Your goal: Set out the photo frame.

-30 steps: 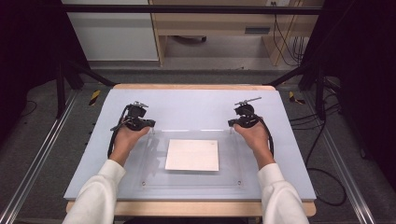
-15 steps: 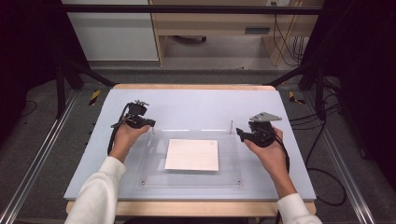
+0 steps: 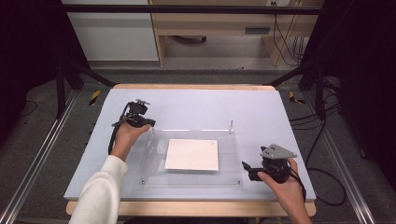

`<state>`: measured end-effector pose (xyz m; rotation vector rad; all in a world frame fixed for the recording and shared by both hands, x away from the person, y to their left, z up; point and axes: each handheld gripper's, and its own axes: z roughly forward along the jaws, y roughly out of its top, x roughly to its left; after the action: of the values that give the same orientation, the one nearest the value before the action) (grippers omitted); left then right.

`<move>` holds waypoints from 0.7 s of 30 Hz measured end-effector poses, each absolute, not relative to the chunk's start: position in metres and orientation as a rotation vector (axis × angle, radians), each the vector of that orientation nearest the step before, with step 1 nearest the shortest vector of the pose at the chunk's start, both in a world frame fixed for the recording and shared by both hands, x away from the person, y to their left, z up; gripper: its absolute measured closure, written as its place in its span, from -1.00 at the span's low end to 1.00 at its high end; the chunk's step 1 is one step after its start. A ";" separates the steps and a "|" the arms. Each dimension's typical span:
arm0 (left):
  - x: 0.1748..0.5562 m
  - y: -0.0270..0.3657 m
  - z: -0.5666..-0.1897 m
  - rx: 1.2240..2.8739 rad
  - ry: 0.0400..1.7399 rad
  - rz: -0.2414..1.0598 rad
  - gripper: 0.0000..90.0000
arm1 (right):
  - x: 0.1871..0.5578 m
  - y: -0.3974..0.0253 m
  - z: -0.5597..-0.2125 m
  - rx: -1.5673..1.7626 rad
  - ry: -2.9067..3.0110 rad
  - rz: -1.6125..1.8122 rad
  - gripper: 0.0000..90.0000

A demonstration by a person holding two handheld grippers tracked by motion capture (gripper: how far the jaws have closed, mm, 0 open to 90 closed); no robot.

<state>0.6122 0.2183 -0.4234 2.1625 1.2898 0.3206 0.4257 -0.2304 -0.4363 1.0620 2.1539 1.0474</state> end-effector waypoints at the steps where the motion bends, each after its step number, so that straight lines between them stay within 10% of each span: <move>1: 0.612 0.218 -0.423 2.162 1.291 0.323 0.89 | 0.423 -0.231 -0.437 1.053 2.164 1.044 -0.71; 21: 0.614 0.219 -0.424 2.161 1.302 0.307 0.89 | 0.386 -0.214 -0.456 0.747 2.353 1.106 -0.63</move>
<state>0.6142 0.2190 -0.4235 2.1606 1.3015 0.3073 0.3862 -0.2142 -0.4556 0.7474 2.3533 1.1058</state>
